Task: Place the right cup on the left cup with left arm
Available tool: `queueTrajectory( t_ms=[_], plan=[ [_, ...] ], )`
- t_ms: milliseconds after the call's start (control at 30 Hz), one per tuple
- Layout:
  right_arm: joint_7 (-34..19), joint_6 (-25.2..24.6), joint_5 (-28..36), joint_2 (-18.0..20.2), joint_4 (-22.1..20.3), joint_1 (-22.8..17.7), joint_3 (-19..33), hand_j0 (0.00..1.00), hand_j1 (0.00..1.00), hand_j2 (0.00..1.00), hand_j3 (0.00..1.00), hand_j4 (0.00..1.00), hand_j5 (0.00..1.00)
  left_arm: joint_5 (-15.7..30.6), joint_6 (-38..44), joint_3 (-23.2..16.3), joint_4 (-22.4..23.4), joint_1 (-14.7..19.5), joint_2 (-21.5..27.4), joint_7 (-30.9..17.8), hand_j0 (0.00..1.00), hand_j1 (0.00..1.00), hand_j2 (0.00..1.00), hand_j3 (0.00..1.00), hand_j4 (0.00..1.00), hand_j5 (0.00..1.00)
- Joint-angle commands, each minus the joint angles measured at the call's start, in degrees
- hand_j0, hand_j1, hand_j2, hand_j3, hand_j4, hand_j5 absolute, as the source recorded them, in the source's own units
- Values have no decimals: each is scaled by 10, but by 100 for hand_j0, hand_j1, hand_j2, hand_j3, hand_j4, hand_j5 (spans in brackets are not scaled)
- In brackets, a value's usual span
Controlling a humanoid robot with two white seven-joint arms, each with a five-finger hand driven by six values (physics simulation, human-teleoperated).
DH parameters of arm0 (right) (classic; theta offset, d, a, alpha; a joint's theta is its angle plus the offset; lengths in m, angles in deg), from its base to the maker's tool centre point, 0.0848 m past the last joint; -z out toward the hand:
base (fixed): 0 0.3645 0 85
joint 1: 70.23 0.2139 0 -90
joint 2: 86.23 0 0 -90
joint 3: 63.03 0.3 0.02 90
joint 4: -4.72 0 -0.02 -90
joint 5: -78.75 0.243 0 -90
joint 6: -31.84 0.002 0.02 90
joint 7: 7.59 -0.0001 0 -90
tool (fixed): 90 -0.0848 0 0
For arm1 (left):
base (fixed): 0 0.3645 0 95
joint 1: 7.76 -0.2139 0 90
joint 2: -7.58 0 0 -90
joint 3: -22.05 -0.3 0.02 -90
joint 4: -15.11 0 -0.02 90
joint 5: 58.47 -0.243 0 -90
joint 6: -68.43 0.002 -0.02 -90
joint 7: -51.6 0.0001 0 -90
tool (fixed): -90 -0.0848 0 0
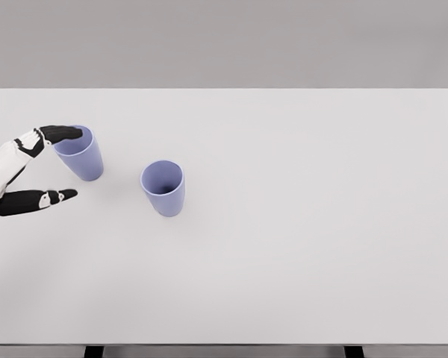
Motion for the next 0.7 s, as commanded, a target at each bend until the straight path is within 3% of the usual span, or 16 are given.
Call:
queueTrajectory(
  t_ms=[0,133,267,400,600,667],
  plan=[
    [0,0,0,0,-1,0,0,100,100,100,100,100,100,24,0,-20,0,1,10,1,99,99,99,99,99,99],
    [0,0,0,0,0,0,0,100,100,100,100,100,100,98,0,-50,0,7,28,-2,99,99,99,99,99,99],
    [0,0,0,0,0,0,0,100,100,100,100,100,100,183,0,-51,0,18,88,-8,99,99,99,99,99,99],
    [0,0,0,0,0,0,0,100,100,100,100,100,100,314,0,-52,-1,20,154,-126,99,99,99,99,99,99],
    [0,0,0,0,0,0,0,100,100,100,100,100,100,336,0,-60,-1,25,154,-140,99,99,99,99,99,99],
    [0,0,0,0,0,0,1,100,100,100,100,100,100,335,0,-85,-1,26,145,-146,99,99,99,99,99,99]
  ],
)
